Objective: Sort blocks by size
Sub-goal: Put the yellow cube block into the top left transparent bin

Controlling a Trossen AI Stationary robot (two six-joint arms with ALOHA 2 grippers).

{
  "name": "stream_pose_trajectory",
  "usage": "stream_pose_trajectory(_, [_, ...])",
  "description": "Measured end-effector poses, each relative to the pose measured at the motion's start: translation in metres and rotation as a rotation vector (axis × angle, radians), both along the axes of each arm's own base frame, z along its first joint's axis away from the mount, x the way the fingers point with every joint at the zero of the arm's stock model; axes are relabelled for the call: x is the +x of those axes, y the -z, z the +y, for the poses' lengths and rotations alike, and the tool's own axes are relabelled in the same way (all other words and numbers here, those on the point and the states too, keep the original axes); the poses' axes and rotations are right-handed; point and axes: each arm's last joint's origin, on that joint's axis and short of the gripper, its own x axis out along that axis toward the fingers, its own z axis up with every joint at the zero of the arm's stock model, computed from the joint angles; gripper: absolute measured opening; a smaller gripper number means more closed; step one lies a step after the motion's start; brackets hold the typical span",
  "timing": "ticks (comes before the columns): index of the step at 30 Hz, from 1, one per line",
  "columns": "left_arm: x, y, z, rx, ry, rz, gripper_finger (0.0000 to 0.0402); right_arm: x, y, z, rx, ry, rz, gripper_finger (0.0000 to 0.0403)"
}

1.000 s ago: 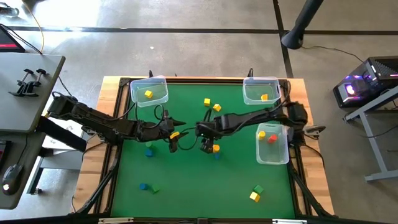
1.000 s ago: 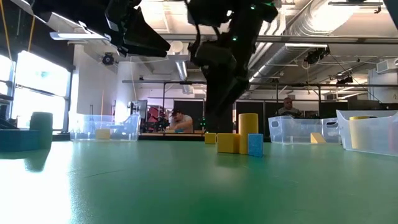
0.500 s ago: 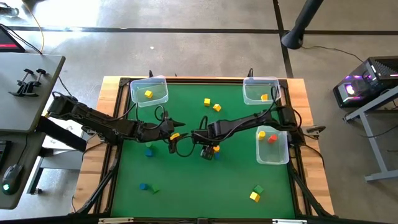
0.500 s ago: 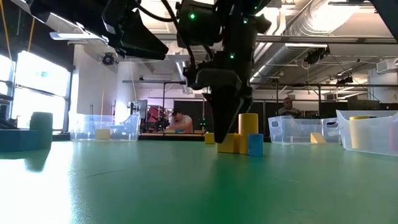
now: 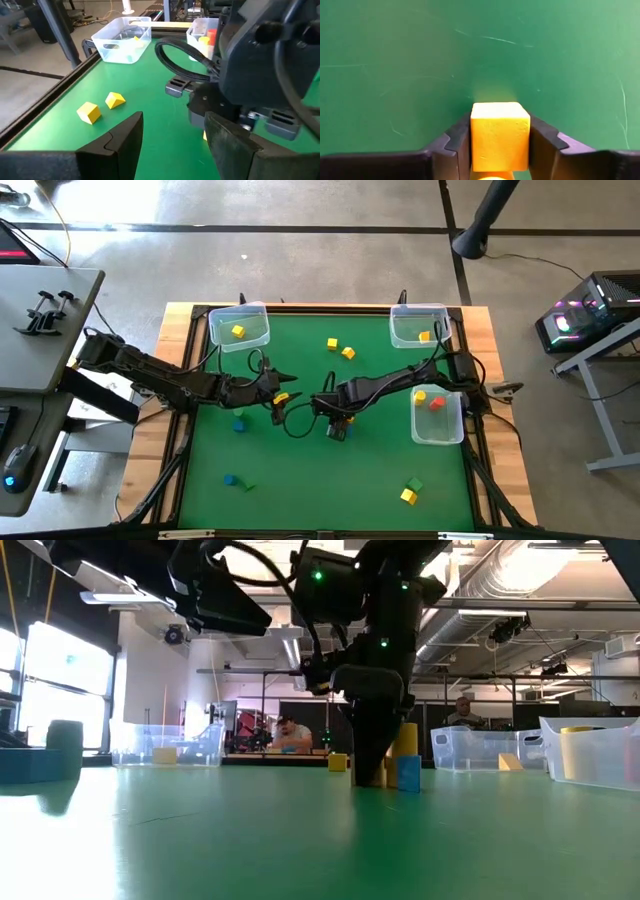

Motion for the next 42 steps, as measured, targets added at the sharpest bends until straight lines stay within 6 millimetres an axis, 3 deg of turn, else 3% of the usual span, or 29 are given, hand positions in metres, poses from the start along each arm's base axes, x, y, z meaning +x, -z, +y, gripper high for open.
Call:
stream_pose_trajectory(8, [-0.013,-0.007,-0.021,0.193,0.0,0.032,0.02,0.015,-0.002,0.01,-0.134,-0.159,-0.206,0.0129])
stream_pose_trajectory(15, [-0.027,-0.017,-0.039,0.292,-0.01,0.01,0.02,0.02,-0.005,-0.006,-0.109,-0.142,-0.503,0.0129])
stream_pose_trajectory(20, [-0.036,-0.02,-0.051,0.366,-0.038,0.011,0.02,-0.002,-0.014,-0.023,-0.115,-0.057,-0.725,0.0129])
stream_pose_trajectory(26, [-0.039,-0.02,-0.056,0.487,-0.037,0.056,0.02,-0.053,-0.028,-0.045,-0.084,0.023,-1.045,0.0129])
stream_pose_trajectory(33, [-0.012,-0.005,-0.048,0.564,0.276,0.113,0.02,-0.095,-0.032,-0.051,0.065,0.002,-1.444,0.0131])
stream_pose_trajectory(42, [0.038,0.021,-0.04,0.986,0.235,0.099,0.0201,-0.098,-0.032,-0.042,0.108,-0.017,-1.463,0.0135])
